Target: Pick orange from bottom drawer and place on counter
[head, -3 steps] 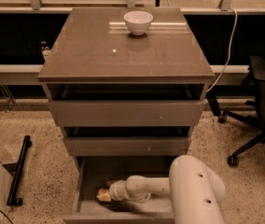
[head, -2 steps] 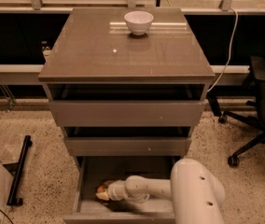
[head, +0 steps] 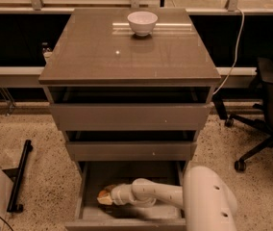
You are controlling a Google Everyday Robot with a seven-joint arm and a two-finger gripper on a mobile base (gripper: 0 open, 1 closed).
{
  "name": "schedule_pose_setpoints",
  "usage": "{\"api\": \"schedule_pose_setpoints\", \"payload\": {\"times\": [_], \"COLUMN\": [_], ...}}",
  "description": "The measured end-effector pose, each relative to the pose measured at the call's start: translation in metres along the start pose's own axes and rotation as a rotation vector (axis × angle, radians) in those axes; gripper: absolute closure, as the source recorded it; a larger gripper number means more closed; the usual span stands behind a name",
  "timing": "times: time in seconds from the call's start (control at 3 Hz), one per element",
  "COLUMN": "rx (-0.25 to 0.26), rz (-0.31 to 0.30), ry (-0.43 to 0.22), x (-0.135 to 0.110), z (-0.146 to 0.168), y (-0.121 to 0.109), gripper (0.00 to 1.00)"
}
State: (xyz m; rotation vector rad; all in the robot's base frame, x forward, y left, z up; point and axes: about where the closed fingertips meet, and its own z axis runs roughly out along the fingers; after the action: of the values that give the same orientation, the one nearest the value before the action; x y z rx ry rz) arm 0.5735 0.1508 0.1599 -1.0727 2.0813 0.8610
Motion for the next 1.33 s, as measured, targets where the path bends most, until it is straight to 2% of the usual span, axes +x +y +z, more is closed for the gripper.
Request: {"api": "schedule_pose_setpoints", "payload": {"times": [0.33,0.67,1.0,1.33], "rx": [-0.088,-0.135,-0.198,-0.269], "rz": [-0.031,-0.042,-0.066,-0.136], "ry": [-0.040,-0.018,0.042,0.066], "x": [-0.026,-0.035,-0.037,-0.052], "z": [-0.030,-0.072,-0.117,-0.180], "y": [0.016,0.030,0.056,0.087], "gripper": [1.00,1.00,1.00,1.00]}}
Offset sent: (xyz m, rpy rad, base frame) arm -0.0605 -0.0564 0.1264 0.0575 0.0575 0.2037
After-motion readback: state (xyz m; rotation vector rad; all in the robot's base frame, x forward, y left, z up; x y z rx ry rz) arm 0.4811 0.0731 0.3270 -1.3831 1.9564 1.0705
